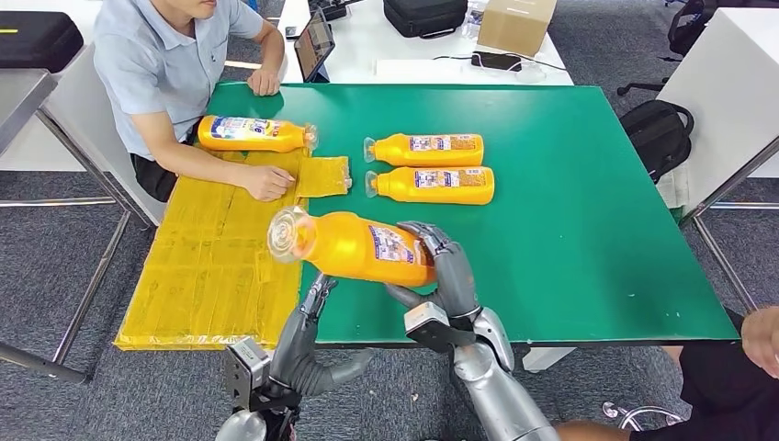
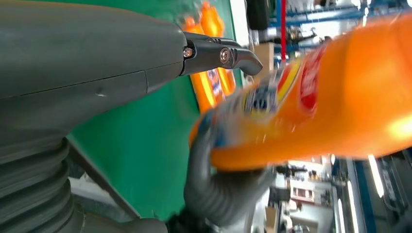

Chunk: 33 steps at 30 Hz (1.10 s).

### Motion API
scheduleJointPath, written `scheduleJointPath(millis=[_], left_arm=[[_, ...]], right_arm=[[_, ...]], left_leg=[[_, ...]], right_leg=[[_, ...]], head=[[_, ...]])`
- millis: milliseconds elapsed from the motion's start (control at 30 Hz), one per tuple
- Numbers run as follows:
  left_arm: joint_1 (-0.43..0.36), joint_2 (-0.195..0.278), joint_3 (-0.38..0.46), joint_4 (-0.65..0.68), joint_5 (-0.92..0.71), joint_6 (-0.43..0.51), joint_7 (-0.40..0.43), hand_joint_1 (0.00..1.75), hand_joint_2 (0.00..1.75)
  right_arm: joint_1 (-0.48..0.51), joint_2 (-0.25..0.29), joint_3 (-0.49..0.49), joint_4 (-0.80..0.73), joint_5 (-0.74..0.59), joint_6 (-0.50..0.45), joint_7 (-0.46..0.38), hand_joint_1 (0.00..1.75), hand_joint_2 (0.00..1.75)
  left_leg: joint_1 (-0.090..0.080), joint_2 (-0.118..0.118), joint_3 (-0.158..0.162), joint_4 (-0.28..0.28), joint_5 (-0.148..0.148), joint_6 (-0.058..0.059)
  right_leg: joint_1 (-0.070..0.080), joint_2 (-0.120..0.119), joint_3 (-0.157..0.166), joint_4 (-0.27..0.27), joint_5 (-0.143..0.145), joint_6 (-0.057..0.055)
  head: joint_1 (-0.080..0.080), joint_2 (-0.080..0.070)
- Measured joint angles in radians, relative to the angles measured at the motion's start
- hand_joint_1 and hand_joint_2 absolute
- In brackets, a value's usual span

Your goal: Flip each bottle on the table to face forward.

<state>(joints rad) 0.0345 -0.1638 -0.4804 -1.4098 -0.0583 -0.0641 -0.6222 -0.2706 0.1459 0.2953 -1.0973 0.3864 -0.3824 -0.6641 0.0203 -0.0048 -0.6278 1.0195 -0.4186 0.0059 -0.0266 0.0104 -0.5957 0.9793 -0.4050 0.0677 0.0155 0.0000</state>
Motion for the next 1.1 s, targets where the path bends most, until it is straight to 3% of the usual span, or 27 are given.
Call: scheduleJointPath(millis=[333,467,700,833,1100], left_arm=[[0.000,0.009,-0.023,-0.001,0.027,-0.018,0.004,0.00,1.75],[-0.002,0.006,-0.016,-0.001,0.088,-0.020,0.048,0.00,1.75],[-0.034,-0.037,0.035,0.002,0.226,0.048,0.135,0.00,1.75],[-0.053,-0.061,0.073,0.002,0.264,0.100,0.139,0.00,1.75],[-0.054,-0.077,0.096,0.003,0.270,0.109,0.136,0.00,1.75]], right_arm=[[-0.049,0.052,0.089,0.056,-0.015,-0.015,0.000,1.75,1.75],[-0.051,0.064,0.116,0.067,-0.026,-0.009,0.000,1.75,1.75],[-0.040,0.106,0.231,0.098,-0.045,-0.044,0.000,1.75,1.75],[-0.030,0.120,0.288,0.114,-0.058,-0.052,0.000,1.75,1.75],[-0.033,0.127,0.311,0.131,-0.063,-0.054,0.000,1.75,1.75]], left_leg=[[0.000,0.000,0.000,0.000,0.000,0.000],[0.000,0.000,0.000,0.000,0.000,0.000],[0.001,0.000,0.000,0.000,0.000,0.000],[0.001,0.000,-0.001,0.000,0.000,0.000],[0.000,0.000,-0.001,0.000,0.000,0.000]], right_leg=[[0.000,0.000,0.000,0.000,0.000,0.000],[0.000,0.000,-0.001,0.000,0.000,0.000],[0.000,0.000,-0.001,0.000,0.000,0.000],[0.000,0.000,-0.001,0.000,0.000,0.000],[0.000,0.000,-0.001,0.000,0.000,0.000]], head=[[0.000,0.000],[0.000,0.000],[0.000,0.000],[0.000,0.000],[0.000,0.000]])
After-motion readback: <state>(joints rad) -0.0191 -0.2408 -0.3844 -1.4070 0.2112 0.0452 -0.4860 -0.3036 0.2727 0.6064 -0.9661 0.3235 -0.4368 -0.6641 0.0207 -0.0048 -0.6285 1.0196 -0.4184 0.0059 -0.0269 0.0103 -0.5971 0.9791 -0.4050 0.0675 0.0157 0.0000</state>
